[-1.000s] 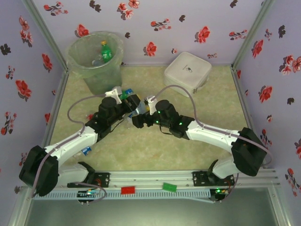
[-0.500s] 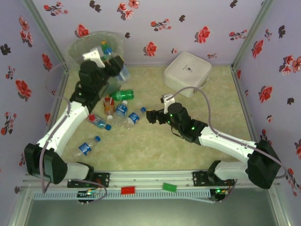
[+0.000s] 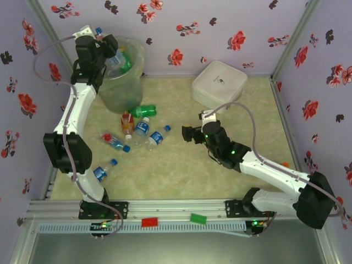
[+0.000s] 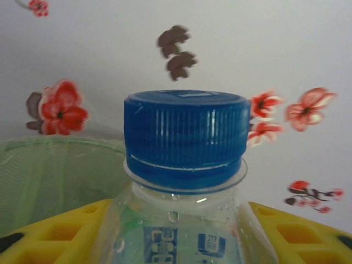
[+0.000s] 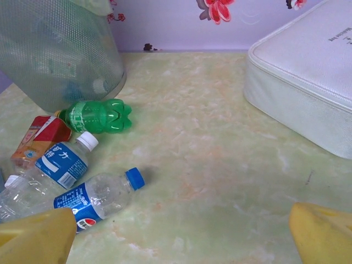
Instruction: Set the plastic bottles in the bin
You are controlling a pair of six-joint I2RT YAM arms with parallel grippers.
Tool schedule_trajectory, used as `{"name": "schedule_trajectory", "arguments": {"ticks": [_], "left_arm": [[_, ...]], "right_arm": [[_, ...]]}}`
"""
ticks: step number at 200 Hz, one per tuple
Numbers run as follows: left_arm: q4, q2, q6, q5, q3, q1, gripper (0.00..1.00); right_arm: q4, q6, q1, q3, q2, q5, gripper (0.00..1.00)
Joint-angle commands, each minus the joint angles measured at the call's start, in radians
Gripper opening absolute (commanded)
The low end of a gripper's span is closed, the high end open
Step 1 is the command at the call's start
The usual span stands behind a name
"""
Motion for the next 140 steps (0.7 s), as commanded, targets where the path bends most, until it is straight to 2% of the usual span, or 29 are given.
{"name": "schedule_trajectory", "arguments": {"ticks": [1,17,31,39,48,51,100,140], "left_arm": [[-0.060,0.043,-0.043,-0.031,0.080,0.019,0.55],[-0.075,0.068,-0.090,0.001,0.089,0.031,0.57],[-0.076,0.077,-0.121,0.013,0.083,0.035,0.63],[-0.072,0.081,-0.137,0.023,0.079,0.036,0.74],[-0.074,0.082,-0.145,0.030,0.080,0.037,0.96],[-0.075,0.080,-0.148,0.033,0.081,0.037,0.99],[-0.116,0.012,-0.103,0.012,0.069,0.057,1.00],[-0.149,-0.160,-0.024,0.012,-0.097,0.067,1.00]], "right_arm": [[-0.024,0.004,-0.007,-0.024,-0.033,0.046,1.00],[-0.026,0.004,-0.009,-0.031,-0.047,0.053,1.00],[-0.026,0.004,-0.009,-0.035,-0.053,0.055,1.00],[-0.028,0.004,-0.009,-0.034,-0.054,0.054,1.00],[-0.030,0.004,-0.009,-0.034,-0.056,0.053,1.00],[-0.031,0.005,-0.010,-0.034,-0.056,0.051,1.00],[-0.026,0.016,-0.009,-0.046,-0.064,0.045,1.00],[0.018,0.019,-0.009,-0.063,-0.040,0.031,1.00]]}}
